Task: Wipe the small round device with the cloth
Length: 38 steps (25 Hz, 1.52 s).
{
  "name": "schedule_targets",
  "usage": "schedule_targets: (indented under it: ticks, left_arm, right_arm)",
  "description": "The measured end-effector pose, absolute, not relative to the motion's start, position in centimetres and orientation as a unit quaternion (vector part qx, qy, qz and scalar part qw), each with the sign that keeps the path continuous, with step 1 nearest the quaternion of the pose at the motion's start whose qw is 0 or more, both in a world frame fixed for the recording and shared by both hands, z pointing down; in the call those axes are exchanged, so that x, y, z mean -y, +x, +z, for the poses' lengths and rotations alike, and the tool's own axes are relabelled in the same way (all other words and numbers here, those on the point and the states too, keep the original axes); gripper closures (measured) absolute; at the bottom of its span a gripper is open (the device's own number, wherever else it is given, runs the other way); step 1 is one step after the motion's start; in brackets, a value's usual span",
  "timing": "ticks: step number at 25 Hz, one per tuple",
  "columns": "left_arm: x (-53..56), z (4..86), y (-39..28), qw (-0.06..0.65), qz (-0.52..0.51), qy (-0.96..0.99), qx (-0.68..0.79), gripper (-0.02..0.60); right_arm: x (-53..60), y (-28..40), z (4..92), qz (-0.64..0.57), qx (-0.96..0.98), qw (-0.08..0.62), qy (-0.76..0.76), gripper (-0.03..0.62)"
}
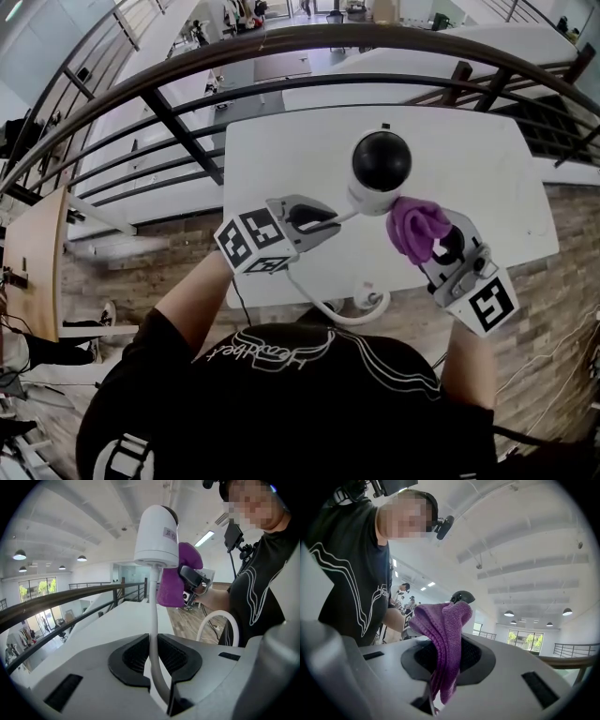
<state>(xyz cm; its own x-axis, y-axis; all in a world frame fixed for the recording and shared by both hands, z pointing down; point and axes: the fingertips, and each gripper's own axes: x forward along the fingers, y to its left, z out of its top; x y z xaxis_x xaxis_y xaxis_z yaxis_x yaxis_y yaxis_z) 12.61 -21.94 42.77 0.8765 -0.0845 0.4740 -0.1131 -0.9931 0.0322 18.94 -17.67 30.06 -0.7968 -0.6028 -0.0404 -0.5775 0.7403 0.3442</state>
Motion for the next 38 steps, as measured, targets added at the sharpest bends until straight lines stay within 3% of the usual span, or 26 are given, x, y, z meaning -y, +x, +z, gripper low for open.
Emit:
schedule_targets:
  ticks: [8,15,21,23,27,38]
  left_arm:
    - [21.9,42.3,12.6,0.008,0.227,0.972,0.067,0.520]
    - [21.5,41.6,11.5,-0.012,0.206,0.973,0.105,0.459]
    - [19.4,38.6,8.5,-0.004,0.166,0.975,0.146,0.454]
    - [17.3,37.2,7.5,0.026,0.142,0.978,0.150,0.465]
    - [11.7,35.7,6.0,0.097,0.089,0.983,0.131,0.572]
    - [8.1,34.5,5.8,0.077,0.088,0.989,0.090,0.574]
  right_arm:
    - [15.9,18.5,30.9,-0.161,0.932,0.047,0.322,0.536]
    - [12.4,17.4,30.2,-0.159,0.930,0.040,0.329,0.536]
    - [8.7,15.9,29.2,-0.157,0.926,0.038,0.341,0.536]
    - [7.2,15.6,28.3,-0.153,0.928,0.020,0.338,0.536]
    - [4.6,14.7,27.0,-0.151,0.933,-0.011,0.327,0.536]
    - [4.3,11.2,26.0,-0.149,0.936,-0.018,0.320,0.536]
